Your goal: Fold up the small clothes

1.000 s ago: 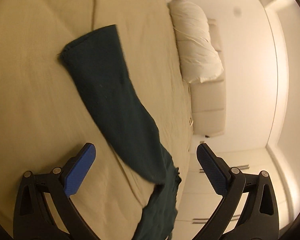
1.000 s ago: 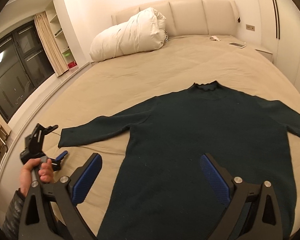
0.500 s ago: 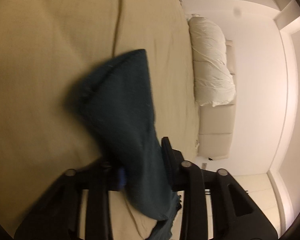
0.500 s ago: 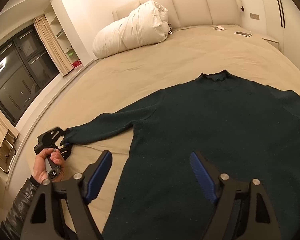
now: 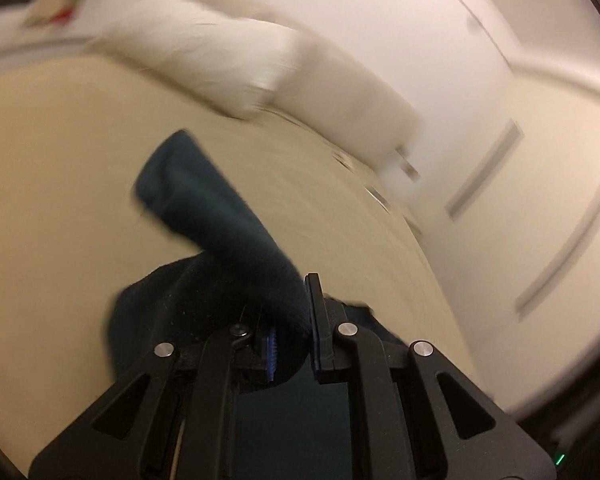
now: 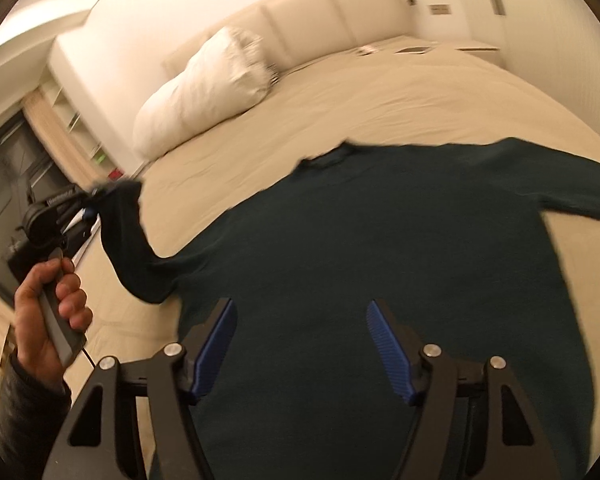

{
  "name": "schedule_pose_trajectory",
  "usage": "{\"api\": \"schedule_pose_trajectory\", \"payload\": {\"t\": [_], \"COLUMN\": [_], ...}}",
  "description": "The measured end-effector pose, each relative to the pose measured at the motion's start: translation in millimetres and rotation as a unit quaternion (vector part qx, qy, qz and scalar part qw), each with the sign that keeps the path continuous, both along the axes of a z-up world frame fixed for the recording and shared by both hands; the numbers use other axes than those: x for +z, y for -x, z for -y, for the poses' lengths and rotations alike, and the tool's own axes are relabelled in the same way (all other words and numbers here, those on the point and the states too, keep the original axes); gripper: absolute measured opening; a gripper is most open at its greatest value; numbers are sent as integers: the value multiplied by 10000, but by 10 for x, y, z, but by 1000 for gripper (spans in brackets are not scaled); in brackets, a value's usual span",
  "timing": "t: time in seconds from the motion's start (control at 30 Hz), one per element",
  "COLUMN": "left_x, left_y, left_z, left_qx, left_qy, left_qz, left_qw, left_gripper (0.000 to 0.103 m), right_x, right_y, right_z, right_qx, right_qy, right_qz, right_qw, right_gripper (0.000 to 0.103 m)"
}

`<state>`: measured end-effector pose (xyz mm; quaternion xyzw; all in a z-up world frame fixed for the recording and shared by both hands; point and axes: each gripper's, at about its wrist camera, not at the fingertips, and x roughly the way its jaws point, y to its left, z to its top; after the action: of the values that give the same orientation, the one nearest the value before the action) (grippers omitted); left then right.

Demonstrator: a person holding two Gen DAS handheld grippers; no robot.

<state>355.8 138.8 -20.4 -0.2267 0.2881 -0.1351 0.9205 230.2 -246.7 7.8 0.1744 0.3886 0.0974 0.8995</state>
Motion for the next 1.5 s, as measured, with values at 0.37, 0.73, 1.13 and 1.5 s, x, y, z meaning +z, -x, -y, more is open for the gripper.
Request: {"api": "schedule_pose_trajectory", "payload": {"t": [0.37, 0.73, 1.13, 1.5], "left_x": [-1453, -888, -1201, -1653], "left_y": [-202, 518, 177, 224], "left_z": [2146, 1375, 379, 74], "left_qx": [-2116, -2451, -679, -524], "left_qy": [-1408, -925, -541, -113], "left_qz": [-1154, -366, -1336, -1599], "left_qw": [9603, 9644, 9872, 9857], "left_gripper": [11, 12, 12, 11], "right_x": [-382, -764, -864, -712], "right_y": [-447, -1174, -1679, -1821], "right_z": [1032, 939, 755, 1030], "right_qx": [-623, -250, 90, -233], "right_qy": [-267, -1060, -9, 636], "right_qz": [-700, -1482, -1763, -1180], "right_qw": [9952, 9829, 9843, 9907], "right_gripper": [84, 84, 13, 8]}}
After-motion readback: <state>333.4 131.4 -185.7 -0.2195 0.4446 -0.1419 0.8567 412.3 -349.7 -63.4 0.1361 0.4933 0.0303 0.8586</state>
